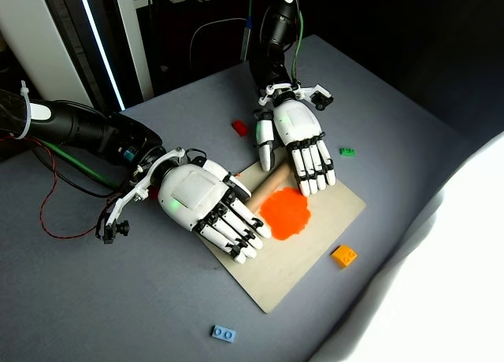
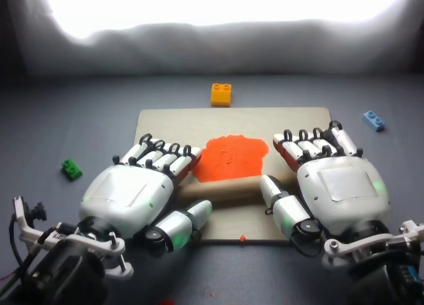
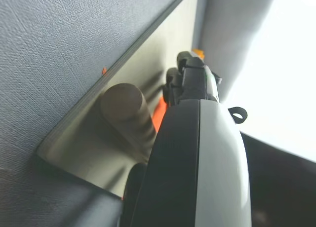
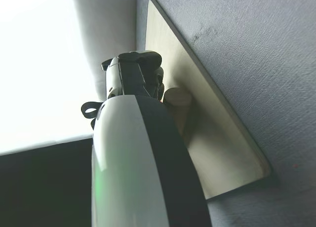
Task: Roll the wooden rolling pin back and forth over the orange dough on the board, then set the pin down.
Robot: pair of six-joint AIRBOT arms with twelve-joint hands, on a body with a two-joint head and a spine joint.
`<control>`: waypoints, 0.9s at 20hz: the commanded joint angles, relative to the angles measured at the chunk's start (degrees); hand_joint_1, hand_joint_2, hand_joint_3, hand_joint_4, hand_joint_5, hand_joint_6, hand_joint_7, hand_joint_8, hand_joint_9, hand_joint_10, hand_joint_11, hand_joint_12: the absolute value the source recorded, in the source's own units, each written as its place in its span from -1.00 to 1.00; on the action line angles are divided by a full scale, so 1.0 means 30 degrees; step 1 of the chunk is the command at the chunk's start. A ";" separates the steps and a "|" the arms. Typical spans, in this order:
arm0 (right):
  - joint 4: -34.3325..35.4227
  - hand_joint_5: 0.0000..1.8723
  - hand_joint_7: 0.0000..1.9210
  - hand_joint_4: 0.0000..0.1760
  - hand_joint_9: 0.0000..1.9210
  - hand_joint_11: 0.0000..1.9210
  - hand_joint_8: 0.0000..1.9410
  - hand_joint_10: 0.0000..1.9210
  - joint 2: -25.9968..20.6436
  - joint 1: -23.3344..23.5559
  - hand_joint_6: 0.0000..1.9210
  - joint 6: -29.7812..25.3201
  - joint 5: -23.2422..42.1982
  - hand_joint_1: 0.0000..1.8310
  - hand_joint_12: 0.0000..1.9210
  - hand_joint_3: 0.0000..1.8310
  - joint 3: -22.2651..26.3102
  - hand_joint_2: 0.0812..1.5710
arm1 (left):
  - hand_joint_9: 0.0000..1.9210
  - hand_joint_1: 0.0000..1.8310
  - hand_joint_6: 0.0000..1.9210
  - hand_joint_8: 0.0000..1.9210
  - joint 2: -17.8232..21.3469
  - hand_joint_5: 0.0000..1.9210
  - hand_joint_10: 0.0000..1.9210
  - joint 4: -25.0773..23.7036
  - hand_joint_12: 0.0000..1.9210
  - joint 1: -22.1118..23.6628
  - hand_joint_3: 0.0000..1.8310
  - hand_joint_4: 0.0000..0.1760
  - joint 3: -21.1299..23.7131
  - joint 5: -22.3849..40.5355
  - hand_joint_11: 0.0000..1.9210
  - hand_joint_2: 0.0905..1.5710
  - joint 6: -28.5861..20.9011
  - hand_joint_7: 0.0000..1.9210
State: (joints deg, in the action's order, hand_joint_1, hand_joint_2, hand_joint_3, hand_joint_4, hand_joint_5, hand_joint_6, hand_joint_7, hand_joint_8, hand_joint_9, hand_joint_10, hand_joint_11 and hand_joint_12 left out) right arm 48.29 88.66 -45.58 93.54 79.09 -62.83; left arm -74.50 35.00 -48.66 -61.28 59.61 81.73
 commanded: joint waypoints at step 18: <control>-0.1378 -0.54 -0.51 -1.00 -0.55 -1.00 -1.00 -0.99 -0.1655 0.1325 -0.99 0.0034 0.1945 -1.00 0.01 -1.00 0.1267 0.91 | -0.71 -1.00 -0.99 -0.99 0.2952 -0.75 -0.99 0.0103 -0.55 0.5326 -1.00 -1.00 0.1077 -0.5089 -1.00 0.88 0.2559 -0.65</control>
State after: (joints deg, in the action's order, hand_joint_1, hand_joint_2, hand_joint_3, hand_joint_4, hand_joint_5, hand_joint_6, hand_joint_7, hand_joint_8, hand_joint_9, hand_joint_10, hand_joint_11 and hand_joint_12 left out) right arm 48.95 84.03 -42.28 93.56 79.33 -59.00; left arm -66.00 37.28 -33.10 -57.95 40.97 89.27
